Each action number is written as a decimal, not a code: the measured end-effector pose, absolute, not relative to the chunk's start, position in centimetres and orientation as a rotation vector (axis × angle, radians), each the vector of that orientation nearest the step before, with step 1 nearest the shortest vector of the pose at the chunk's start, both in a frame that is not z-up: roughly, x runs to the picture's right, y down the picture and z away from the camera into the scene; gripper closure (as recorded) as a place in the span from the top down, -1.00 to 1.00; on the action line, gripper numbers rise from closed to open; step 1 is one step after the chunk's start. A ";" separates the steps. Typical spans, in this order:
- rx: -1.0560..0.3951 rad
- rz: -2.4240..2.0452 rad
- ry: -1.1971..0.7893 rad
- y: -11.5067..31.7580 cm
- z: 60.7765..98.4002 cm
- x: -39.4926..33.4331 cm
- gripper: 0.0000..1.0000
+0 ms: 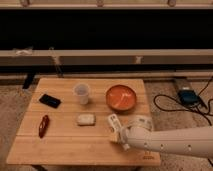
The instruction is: Stand the bottle upright
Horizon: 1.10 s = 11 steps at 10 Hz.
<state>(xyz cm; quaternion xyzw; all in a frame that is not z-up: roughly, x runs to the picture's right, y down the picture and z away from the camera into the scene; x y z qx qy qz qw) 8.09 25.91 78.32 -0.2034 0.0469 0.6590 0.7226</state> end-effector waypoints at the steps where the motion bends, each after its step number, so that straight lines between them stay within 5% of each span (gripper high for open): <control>1: -0.449 1.452 0.101 26.0 78.4 8.0 0.47; 3: -0.448 1.439 0.095 26.0 78.6 7.7 0.45; 9: -0.406 1.376 0.105 25.8 78.0 7.5 -0.74; 11: -0.384 1.340 0.114 25.2 77.3 7.5 -0.98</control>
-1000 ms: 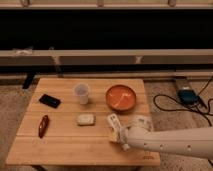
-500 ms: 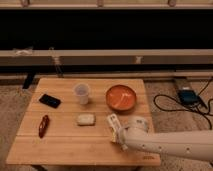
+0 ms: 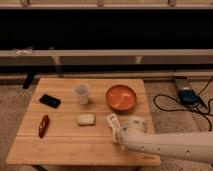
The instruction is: Stand the bottle upright
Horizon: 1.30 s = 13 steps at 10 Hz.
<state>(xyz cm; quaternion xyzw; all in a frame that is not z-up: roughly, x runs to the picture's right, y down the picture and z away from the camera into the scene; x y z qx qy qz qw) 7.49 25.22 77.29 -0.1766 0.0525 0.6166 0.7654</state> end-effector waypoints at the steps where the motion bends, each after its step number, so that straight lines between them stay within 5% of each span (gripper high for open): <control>1: -0.376 1.308 0.125 24.7 76.5 7.4 -1.00; 13: -0.599 1.136 0.414 18.3 70.4 8.8 -1.00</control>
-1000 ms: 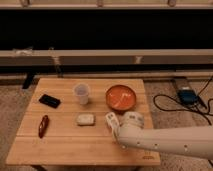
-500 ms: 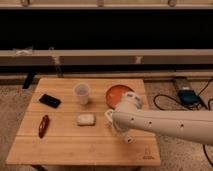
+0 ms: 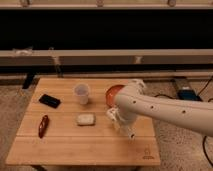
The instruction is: Stand the bottle upright
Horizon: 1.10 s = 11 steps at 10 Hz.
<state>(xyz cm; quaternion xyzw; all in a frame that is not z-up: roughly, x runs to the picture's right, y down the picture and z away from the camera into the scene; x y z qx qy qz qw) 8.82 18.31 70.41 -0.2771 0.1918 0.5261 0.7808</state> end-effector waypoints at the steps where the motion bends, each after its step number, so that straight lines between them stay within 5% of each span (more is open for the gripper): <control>1: -0.582 1.209 0.479 18.4 70.5 9.4 -1.00; 6: -0.576 1.315 0.607 19.1 70.2 10.6 -1.00; 11: -0.732 1.157 0.574 19.1 69.3 11.1 -1.00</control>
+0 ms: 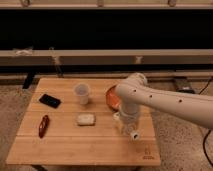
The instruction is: Stand the bottle upright
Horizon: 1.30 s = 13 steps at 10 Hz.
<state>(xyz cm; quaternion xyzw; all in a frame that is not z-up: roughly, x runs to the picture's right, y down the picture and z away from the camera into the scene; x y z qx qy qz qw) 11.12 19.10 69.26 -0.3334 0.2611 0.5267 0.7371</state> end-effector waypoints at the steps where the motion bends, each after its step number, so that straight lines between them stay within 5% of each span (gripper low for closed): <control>1: -0.758 1.114 0.579 19.4 69.1 11.3 -1.00; 13: -0.796 0.851 0.808 23.6 66.3 18.4 -1.00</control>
